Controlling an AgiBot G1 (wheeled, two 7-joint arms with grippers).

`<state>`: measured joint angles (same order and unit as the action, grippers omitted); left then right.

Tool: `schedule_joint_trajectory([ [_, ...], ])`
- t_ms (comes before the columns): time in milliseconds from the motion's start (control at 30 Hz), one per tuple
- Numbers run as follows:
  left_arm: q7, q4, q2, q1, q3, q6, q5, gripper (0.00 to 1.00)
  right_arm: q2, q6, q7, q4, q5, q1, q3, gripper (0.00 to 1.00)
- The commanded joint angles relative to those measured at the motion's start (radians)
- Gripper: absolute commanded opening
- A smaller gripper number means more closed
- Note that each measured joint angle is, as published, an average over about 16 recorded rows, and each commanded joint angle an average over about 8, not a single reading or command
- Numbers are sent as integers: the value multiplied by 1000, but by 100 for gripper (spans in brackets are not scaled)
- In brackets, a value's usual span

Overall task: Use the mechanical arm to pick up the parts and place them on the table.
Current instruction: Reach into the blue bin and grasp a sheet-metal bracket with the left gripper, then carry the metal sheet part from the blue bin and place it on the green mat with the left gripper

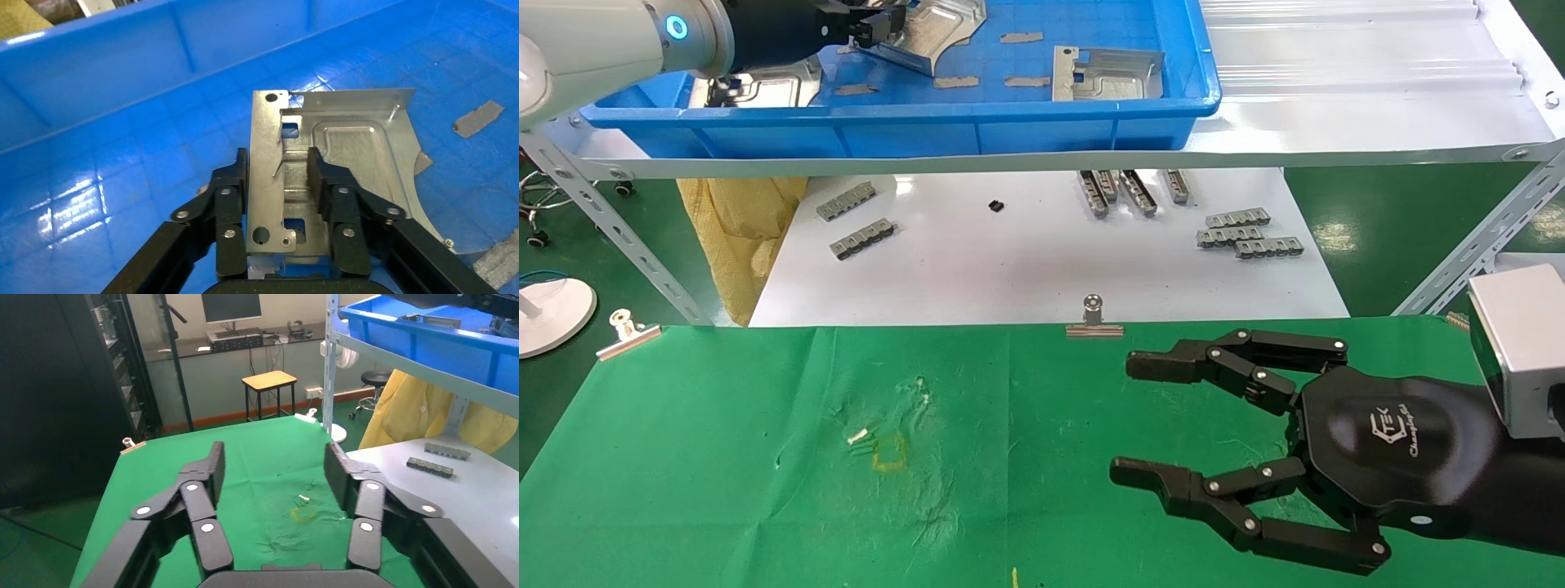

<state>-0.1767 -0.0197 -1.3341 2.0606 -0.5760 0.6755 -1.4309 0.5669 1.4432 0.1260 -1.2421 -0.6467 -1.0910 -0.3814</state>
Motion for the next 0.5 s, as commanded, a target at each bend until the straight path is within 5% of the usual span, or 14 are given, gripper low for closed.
schedule_joint_trajectory([
  [33,-3,0,-2,-4,2,-6,2,0,0,0,0,0,0,0,0,100],
  [500,-10,-26,7,6,24,-6,38,0,0,0,0,0,0,0,0,100],
])
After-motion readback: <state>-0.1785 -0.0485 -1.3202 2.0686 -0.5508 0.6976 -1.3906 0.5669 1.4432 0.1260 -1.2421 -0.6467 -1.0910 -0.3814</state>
